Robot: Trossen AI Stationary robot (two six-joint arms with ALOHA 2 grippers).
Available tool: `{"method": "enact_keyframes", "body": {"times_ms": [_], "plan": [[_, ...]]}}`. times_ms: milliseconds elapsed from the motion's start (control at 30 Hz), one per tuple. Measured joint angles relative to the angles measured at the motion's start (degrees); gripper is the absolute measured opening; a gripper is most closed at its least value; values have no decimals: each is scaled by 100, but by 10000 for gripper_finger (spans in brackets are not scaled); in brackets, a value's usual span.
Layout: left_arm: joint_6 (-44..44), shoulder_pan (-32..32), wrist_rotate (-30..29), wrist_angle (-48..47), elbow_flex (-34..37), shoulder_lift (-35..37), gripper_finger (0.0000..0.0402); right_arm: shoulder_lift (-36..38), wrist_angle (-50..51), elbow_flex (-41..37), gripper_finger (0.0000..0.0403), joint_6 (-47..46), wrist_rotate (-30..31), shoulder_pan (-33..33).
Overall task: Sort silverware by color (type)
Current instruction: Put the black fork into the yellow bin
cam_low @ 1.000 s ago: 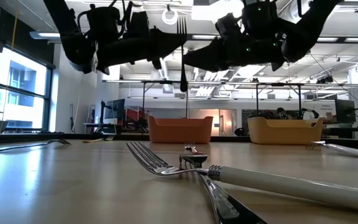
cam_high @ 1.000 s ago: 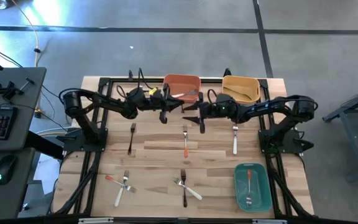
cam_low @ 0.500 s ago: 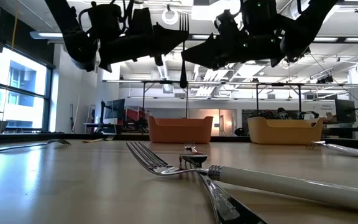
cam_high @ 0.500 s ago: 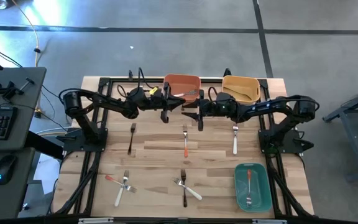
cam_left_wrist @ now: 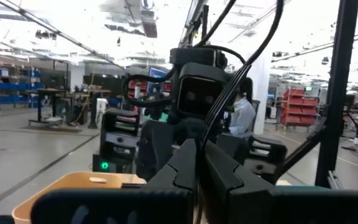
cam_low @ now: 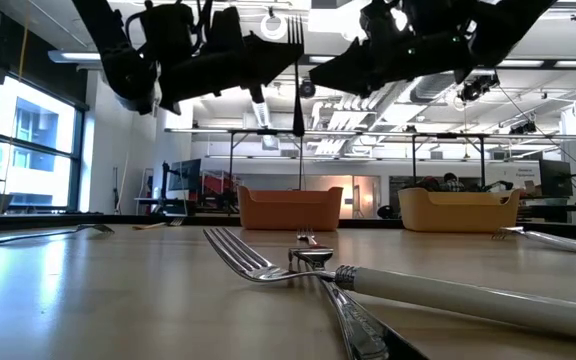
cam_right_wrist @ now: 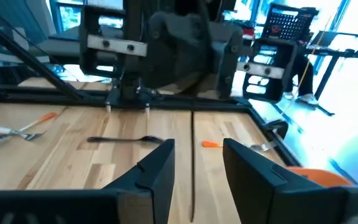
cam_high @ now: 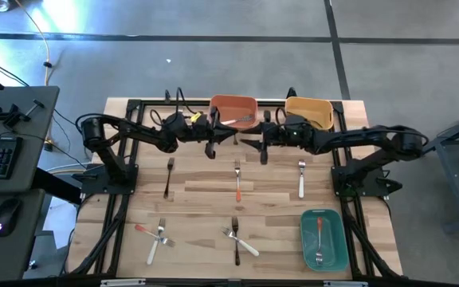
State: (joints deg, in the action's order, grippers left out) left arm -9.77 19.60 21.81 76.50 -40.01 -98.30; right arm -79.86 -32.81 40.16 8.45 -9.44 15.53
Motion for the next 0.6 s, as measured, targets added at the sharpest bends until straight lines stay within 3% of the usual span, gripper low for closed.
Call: {"method": "enact_keyframes", "body": {"times_ms": [600], "plan": [[305,-433,-421,-23,-9,0,1,-153,-305,-4,129,-115,-552,-66]]}}
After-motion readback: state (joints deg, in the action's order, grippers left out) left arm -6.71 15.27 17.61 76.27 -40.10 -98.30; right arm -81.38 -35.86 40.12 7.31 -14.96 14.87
